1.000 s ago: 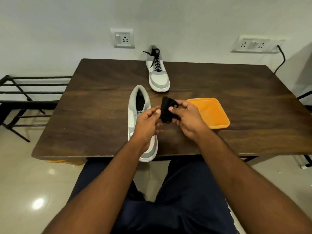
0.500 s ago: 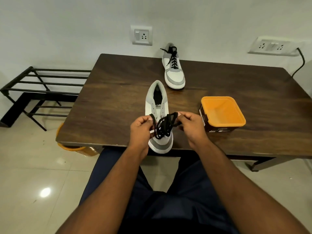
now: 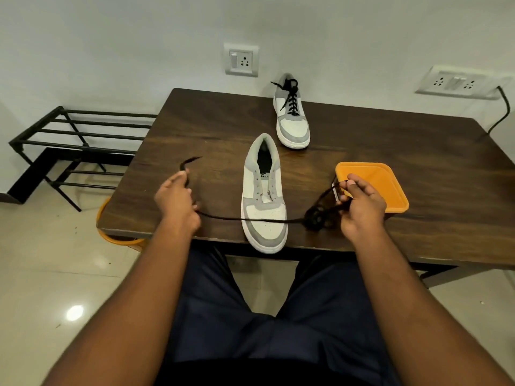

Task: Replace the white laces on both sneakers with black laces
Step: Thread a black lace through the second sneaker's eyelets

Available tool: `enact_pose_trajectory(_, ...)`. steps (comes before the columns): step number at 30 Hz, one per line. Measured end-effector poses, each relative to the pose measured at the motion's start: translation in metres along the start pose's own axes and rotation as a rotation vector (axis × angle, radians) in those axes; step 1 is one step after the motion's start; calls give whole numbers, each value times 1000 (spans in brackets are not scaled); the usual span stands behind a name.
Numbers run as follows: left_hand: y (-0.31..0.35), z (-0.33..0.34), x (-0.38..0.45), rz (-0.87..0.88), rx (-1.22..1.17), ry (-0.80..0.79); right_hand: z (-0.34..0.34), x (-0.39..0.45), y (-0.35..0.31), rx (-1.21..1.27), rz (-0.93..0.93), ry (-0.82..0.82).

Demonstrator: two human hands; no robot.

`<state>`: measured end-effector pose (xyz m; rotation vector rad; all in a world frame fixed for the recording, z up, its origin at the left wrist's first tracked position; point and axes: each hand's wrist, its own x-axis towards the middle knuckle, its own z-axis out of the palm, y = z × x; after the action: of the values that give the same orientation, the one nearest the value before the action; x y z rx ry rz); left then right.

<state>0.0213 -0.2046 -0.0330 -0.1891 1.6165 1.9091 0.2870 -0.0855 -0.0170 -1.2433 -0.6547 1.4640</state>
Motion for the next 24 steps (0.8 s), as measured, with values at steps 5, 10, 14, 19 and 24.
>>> enact_pose_trajectory(5,4,-8,26,215,524,-13,12,-10,-1,-251,-58,-218)
enact_pose_trajectory(10,-31,19,-39,912,1149,-245,29,-35,8,-285,43,-514)
enact_pose_trajectory(14,-86,46,-62,805,950,-710,31,-46,9,-204,105,-658)
enact_pose_trajectory(19,-95,54,-74,476,692,-801,23,-40,0,-220,52,-711)
enact_pose_trajectory(24,-43,40,-61,25,-60,-506,3,-14,-5,-643,-188,-606)
